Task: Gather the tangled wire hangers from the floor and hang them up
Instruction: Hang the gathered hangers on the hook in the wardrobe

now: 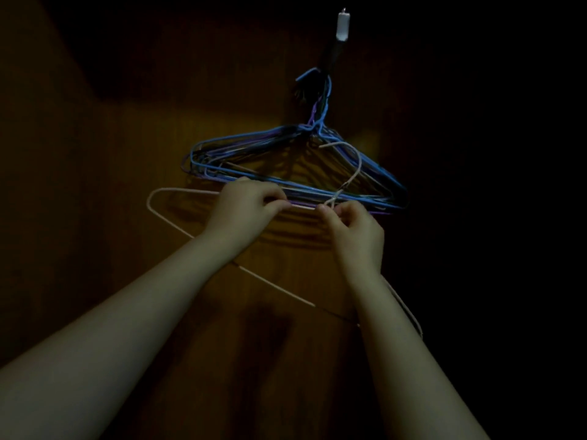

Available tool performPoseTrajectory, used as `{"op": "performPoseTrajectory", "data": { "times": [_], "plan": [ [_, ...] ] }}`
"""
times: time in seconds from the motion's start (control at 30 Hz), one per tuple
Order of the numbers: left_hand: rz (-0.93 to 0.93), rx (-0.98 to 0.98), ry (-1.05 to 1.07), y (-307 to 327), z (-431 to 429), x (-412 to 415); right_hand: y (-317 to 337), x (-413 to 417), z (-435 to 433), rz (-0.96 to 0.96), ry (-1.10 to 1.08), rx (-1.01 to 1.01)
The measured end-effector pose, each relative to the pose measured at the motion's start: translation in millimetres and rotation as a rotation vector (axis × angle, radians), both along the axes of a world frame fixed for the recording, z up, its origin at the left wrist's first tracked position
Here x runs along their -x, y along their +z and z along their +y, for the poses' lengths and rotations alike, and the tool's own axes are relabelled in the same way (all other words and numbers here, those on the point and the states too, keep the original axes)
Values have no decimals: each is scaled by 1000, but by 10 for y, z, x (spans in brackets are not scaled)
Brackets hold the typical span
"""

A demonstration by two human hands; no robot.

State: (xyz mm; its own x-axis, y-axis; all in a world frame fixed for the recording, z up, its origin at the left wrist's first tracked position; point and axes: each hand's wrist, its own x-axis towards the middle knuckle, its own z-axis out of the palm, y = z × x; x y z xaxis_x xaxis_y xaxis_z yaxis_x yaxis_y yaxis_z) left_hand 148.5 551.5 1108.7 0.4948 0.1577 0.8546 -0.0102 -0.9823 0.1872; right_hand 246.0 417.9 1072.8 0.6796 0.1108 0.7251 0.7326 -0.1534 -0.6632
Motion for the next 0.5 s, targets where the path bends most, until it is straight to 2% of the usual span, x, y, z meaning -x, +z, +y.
{"op": "performPoseTrajectory", "data": {
  "times": [0.23,0.5],
  "plan": [
    [-154,-63,85,505,130,-320,628,-406,115,-115,-159,-51],
    [-174,-100,162,943,276,-575,1183,-669,300,-130,-215,24]
  ]
}}
